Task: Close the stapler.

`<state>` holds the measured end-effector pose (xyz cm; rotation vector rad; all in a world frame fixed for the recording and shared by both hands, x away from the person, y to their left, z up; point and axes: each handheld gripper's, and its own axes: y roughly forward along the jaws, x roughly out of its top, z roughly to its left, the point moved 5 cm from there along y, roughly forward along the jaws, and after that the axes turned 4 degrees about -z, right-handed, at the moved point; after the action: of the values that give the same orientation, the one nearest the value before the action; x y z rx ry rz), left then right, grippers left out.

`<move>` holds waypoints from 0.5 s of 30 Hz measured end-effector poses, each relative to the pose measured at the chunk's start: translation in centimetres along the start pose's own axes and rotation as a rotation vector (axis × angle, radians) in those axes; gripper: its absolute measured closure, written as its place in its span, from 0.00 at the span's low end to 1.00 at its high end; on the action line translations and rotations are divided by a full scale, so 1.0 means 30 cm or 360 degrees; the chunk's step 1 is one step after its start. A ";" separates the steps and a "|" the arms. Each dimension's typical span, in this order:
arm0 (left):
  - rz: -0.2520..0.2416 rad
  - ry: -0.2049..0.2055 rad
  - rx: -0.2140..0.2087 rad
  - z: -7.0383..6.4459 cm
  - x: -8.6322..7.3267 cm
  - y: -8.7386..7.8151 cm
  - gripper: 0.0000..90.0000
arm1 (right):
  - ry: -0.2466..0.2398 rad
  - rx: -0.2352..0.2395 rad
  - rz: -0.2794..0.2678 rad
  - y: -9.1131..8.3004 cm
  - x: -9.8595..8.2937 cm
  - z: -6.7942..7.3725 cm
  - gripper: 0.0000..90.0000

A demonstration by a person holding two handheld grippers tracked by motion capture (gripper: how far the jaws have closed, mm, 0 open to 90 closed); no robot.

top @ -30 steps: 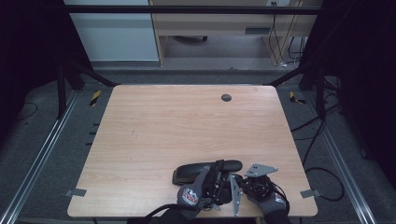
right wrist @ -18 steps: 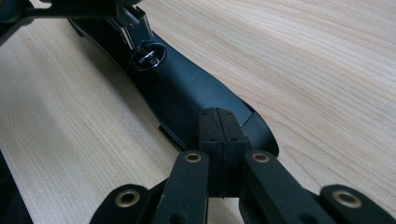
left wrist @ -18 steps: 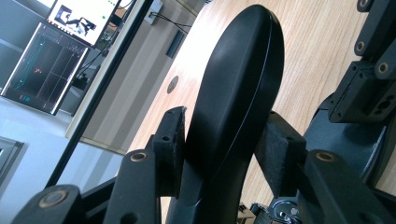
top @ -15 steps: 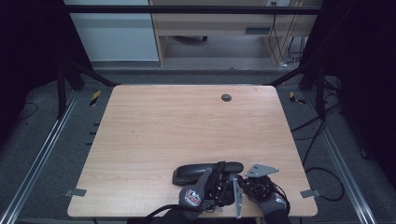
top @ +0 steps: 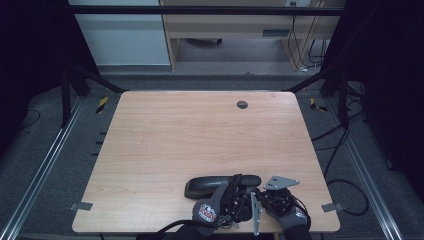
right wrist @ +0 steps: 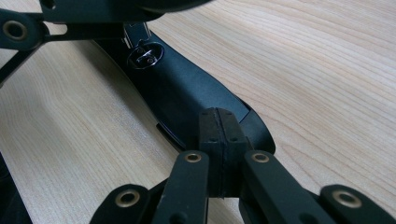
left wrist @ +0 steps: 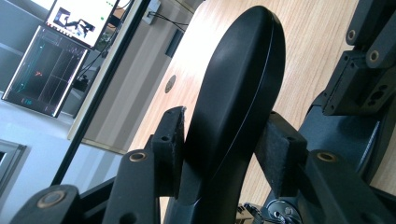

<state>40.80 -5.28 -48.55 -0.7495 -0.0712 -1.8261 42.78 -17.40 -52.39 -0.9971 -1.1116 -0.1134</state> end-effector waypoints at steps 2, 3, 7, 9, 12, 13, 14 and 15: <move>0.0001 0.0004 -0.0001 -0.003 -0.001 0.000 0.60 | 0.0001 -0.0001 0.0002 0.000 0.000 -0.001 1.00; 0.0002 0.0003 -0.0001 -0.004 -0.001 0.001 0.60 | 0.0001 -0.0002 0.0002 0.000 0.000 -0.001 1.00; 0.0009 0.0022 -0.0005 -0.008 -0.002 0.003 0.60 | -0.0001 -0.0009 0.0007 -0.001 0.000 -0.004 1.00; 0.0017 0.0020 -0.0012 -0.012 -0.003 0.004 0.59 | 0.0000 -0.0003 0.0002 -0.001 0.000 -0.005 1.00; 0.0024 0.0027 -0.0014 -0.015 -0.002 0.006 0.59 | 0.0007 -0.0007 0.0000 -0.005 0.001 -0.006 1.00; 0.0024 0.0027 -0.0014 -0.015 -0.002 0.006 0.59 | 0.0008 -0.0009 0.0000 -0.006 0.002 -0.007 1.00; 0.0016 0.0016 -0.0018 -0.016 -0.002 0.007 0.59 | 0.0009 -0.0019 -0.0002 -0.008 0.002 -0.010 1.00; 0.0012 0.0012 -0.0020 -0.016 -0.001 0.008 0.58 | 0.0015 -0.0017 -0.0008 -0.008 0.002 -0.010 1.00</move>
<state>40.79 -5.53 -49.03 -0.7509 -0.0524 -1.8235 42.89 -17.74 -52.21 -1.0023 -1.1057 -0.1280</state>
